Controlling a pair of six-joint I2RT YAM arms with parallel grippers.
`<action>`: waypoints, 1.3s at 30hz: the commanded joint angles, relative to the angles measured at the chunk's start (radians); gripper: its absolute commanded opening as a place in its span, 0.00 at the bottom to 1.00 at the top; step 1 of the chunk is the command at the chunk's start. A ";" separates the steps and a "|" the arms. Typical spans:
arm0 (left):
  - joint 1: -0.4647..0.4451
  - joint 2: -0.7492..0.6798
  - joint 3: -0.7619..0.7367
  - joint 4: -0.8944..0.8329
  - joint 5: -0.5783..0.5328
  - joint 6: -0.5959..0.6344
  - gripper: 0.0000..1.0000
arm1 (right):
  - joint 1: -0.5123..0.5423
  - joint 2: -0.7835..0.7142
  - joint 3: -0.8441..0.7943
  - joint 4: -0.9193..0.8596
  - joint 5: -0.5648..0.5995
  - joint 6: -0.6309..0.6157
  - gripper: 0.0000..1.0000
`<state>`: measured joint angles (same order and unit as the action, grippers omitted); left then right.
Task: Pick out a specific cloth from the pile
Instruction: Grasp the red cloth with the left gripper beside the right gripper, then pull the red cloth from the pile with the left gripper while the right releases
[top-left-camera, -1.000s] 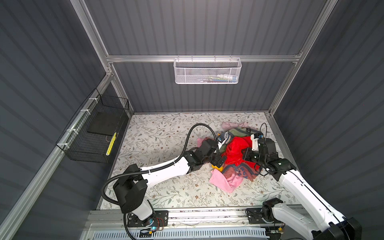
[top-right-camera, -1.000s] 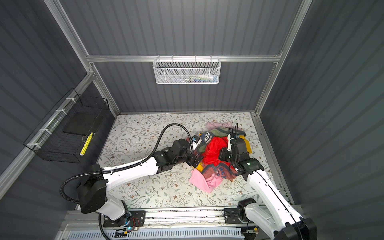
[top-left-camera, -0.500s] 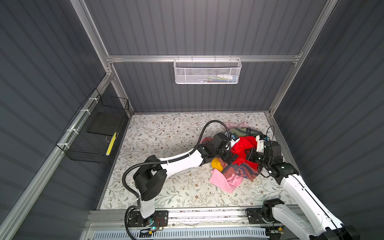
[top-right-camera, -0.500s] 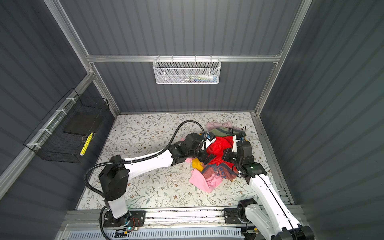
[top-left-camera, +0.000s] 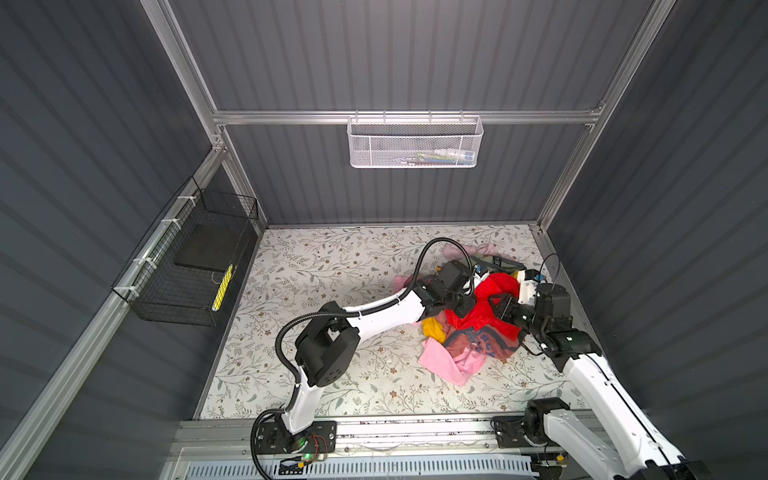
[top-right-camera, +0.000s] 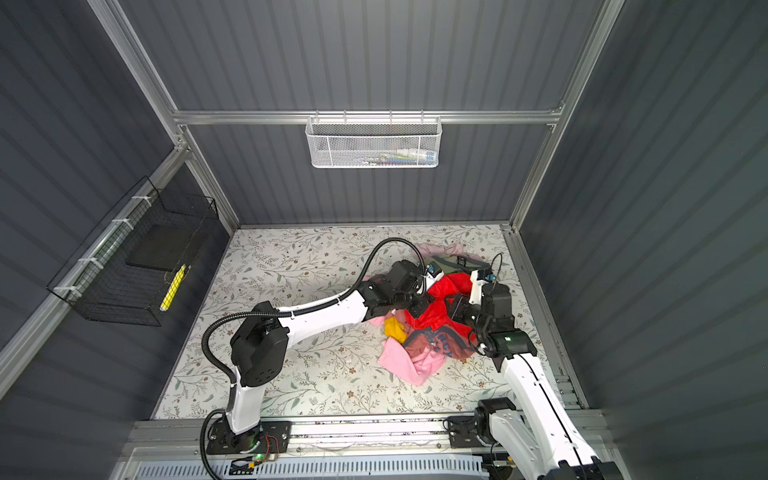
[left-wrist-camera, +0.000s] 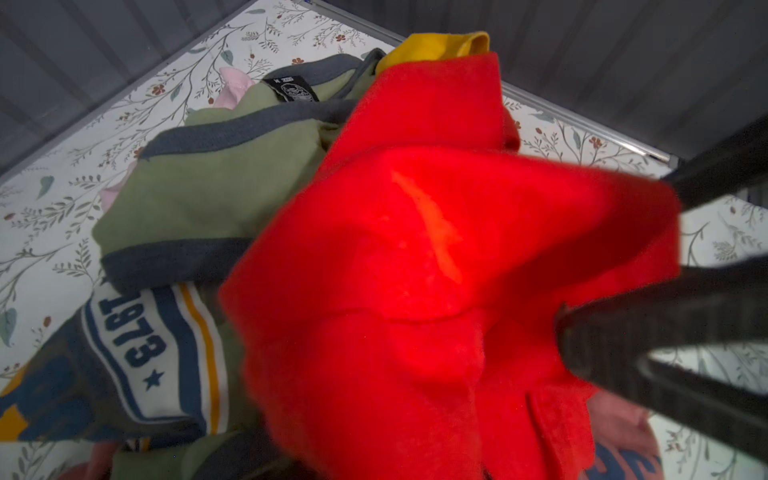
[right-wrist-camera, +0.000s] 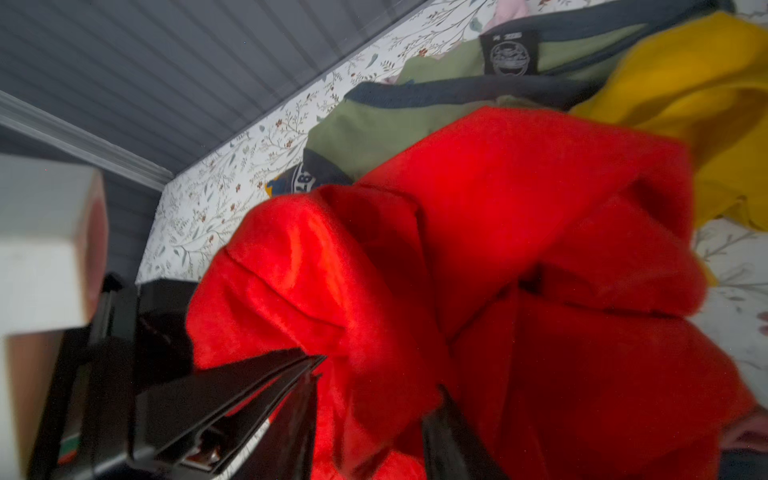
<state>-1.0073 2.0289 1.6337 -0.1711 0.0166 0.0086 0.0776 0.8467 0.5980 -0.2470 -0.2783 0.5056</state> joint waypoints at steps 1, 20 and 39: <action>-0.002 -0.069 0.020 0.006 0.004 0.001 0.00 | -0.032 -0.022 -0.022 0.002 -0.014 -0.030 0.63; -0.002 -0.308 0.190 -0.129 -0.139 0.064 0.00 | -0.044 -0.189 -0.074 -0.019 0.117 -0.129 0.99; -0.002 -0.520 0.262 -0.115 -0.448 0.279 0.00 | -0.045 -0.191 -0.081 -0.006 0.129 -0.146 0.99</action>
<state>-1.0103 1.5803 1.8660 -0.3714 -0.3420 0.2241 0.0353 0.6506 0.5270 -0.2611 -0.1600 0.3733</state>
